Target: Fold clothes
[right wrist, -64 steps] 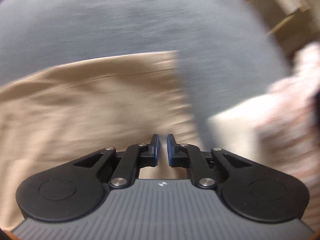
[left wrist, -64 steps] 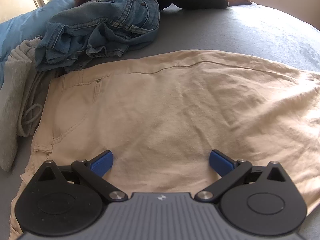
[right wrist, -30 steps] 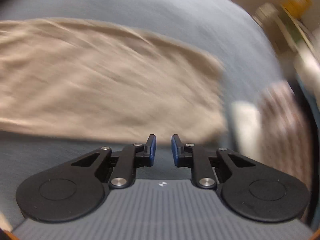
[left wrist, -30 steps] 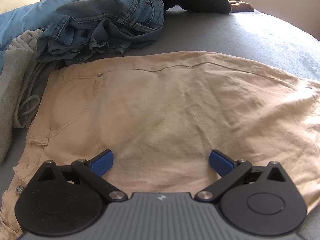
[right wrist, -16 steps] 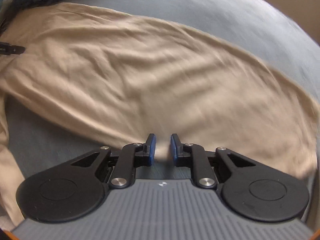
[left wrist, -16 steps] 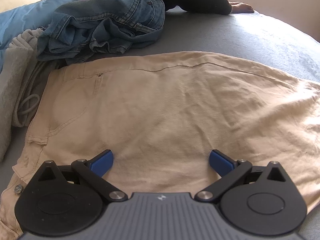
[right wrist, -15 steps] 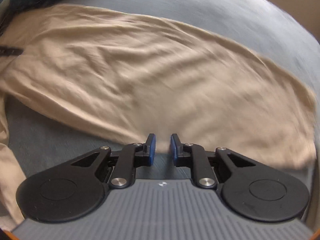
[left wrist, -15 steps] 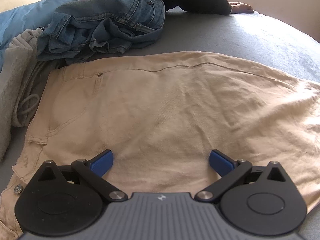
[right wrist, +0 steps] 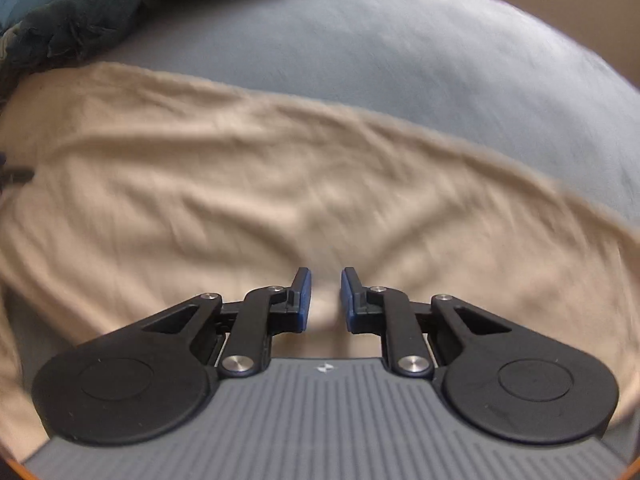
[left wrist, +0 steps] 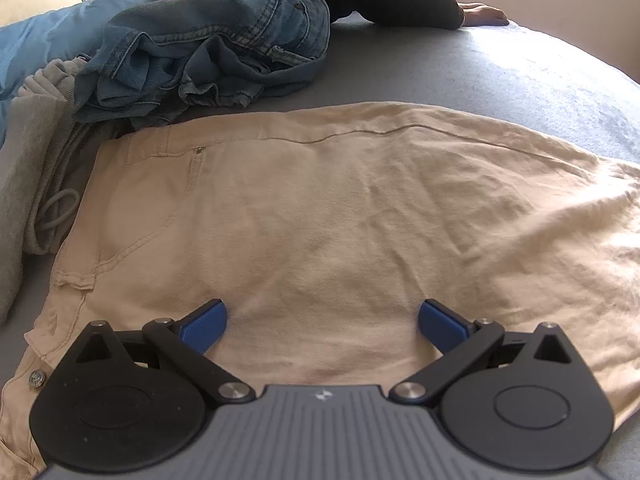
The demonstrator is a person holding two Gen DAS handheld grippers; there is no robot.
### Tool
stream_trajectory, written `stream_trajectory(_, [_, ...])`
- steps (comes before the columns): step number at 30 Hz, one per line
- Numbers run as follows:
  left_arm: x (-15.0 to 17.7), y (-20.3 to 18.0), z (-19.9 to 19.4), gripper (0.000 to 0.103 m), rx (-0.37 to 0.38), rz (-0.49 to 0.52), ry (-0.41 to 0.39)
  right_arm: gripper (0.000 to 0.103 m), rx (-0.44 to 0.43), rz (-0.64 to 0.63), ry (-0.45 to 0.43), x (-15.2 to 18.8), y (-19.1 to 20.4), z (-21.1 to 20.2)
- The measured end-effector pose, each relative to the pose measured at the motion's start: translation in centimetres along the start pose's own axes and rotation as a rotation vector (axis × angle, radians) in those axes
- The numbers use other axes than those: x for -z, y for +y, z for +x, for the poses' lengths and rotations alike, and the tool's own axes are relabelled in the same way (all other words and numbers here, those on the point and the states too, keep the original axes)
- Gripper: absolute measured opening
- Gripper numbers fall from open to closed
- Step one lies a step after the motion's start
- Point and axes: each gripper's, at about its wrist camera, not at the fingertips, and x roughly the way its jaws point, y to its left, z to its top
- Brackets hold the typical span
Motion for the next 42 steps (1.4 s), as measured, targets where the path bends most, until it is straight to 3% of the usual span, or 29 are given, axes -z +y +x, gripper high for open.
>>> stream_trajectory(4, [0.0, 0.1, 0.0, 0.103, 0.006, 0.0, -0.001, 0.015, 0.06, 0.039, 0.088, 3.7, -2.3, -3.1])
stream_trajectory(6, [0.1, 0.0, 0.0, 0.103, 0.003, -0.001, -0.006, 0.016, 0.076, 0.045, 0.072, 3.4, -2.3, -3.9])
stream_trajectory(13, [-0.3, -0.3, -0.2, 0.103, -0.008, 0.002, 0.008, 0.016, -0.146, 0.015, -0.143, -3.8, 4.2, -0.2])
stream_trajectory(16, [-0.6, -0.3, -0.5, 0.103, -0.015, 0.023, 0.016, 0.016, -0.215, -0.023, -0.19, -6.0, 7.5, 1.8])
stream_trajectory(19, [-0.5, -0.1, -1.1, 0.103, -0.044, 0.032, 0.018, 0.016, -0.248, -0.015, -0.147, -6.5, 9.4, 4.0])
stream_trajectory(21, [-0.6, 0.1, -1.6, 0.103, -0.054, 0.032, 0.008, 0.016, -0.224, -0.035, -0.093, -5.2, 10.0, 4.3])
stream_trajectory(26, [-1.5, -0.1, -1.6, 0.103, -0.024, 0.069, -0.034, 0.016, -0.205, -0.063, 0.021, -1.2, 10.0, 1.5])
stream_trajectory(30, [-1.6, -0.8, -0.7, 0.103, -0.036, 0.083, -0.023, 0.016, -0.181, -0.036, -0.066, -3.6, 10.6, 0.8])
stream_trajectory(34, [-1.4, -1.1, -0.2, 0.103, -0.049, 0.064, -0.004, 0.016, -0.196, 0.016, -0.141, -7.8, 12.7, 3.9])
stream_trajectory(39, [-0.8, 0.1, -0.4, 0.103, -0.007, 0.05, 0.007, 0.016, -0.199, -0.005, -0.061, -4.7, 15.0, 4.4])
stream_trajectory(42, [-0.2, 0.8, -0.7, 0.103, 0.015, 0.049, 0.005, 0.016, -0.205, 0.007, -0.005, -1.5, 14.8, 1.9])
